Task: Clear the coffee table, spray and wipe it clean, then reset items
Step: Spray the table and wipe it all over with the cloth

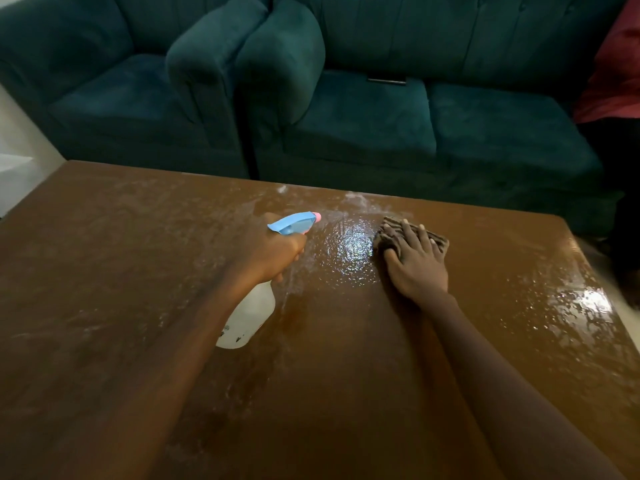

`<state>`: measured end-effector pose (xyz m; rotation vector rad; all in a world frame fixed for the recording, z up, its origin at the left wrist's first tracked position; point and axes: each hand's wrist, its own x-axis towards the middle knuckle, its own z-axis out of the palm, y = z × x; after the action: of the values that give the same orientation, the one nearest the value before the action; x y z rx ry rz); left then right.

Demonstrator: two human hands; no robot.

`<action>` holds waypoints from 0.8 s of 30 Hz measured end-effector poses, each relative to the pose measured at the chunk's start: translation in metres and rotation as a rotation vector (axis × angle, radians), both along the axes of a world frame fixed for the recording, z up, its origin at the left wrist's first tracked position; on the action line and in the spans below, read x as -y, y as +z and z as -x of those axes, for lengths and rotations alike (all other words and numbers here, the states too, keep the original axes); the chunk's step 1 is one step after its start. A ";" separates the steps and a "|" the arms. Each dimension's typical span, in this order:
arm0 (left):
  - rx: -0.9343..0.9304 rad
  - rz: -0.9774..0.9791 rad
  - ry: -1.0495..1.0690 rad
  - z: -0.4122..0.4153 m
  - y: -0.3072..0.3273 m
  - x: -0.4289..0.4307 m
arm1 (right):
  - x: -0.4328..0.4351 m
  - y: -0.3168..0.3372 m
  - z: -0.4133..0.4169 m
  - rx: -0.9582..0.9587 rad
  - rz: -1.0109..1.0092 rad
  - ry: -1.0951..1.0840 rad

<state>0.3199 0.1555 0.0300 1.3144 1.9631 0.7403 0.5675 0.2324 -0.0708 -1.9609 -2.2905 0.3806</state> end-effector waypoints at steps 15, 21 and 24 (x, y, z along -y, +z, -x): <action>-0.263 0.073 -0.154 -0.021 0.010 -0.070 | 0.079 0.004 -0.003 -0.007 0.022 0.222; -0.223 0.052 -0.156 -0.020 0.006 -0.084 | 0.067 0.002 -0.036 -0.009 0.020 0.042; -0.201 0.047 -0.129 -0.014 0.007 -0.086 | 0.035 -0.001 -0.045 0.001 0.016 -0.050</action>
<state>0.3334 0.2416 0.0366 1.5204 2.0147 0.5143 0.6126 0.1978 -0.0718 -2.0224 -2.2413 0.3946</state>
